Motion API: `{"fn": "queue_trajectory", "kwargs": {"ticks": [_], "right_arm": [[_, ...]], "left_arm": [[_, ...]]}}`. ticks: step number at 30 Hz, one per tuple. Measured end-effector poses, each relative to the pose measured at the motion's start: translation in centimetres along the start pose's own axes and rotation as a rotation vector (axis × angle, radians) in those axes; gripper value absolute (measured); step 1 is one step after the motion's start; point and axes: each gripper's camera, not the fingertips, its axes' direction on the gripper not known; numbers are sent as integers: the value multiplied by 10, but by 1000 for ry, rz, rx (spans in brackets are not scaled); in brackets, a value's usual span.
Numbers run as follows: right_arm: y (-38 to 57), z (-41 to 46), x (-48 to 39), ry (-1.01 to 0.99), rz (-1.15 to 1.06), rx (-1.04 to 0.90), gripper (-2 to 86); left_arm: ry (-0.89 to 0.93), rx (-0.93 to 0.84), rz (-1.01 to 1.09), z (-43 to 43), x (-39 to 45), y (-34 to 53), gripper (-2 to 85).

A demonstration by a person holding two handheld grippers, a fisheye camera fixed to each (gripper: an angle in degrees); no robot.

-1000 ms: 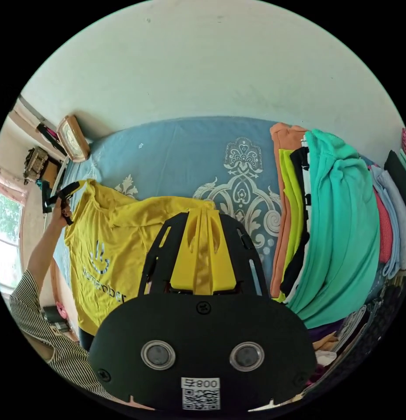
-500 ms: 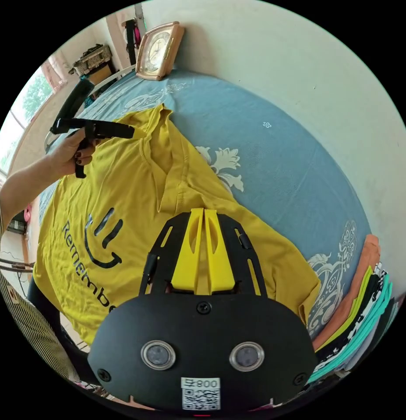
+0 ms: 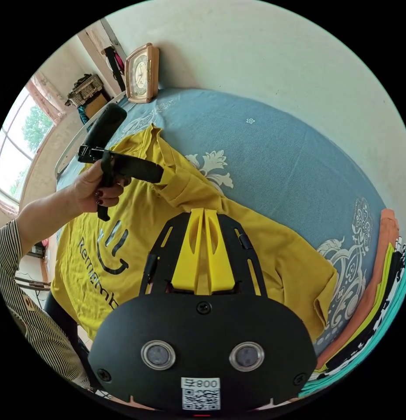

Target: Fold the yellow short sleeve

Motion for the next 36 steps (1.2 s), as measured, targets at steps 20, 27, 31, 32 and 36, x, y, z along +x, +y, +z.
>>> {"fn": "queue_trajectory", "kwargs": {"ticks": [20,27,31,32,36], "right_arm": [[-20,-18,53,-204,205,16,-4],[28,-74,53,-62,195,100,12],[69,-106,57,130,238,71,46],[78,-113,57,183,243,61,53],[86,-119,54,295,250,6,65]], "left_arm": [[-316,86,80,-77,51,-2,46],[-730,219,-45,-235,50,142,81],[-836,308,-237,-300,39,220,94],[-836,315,-280,-311,36,240,95],[-853,241,-343,-317,29,270,76]]}}
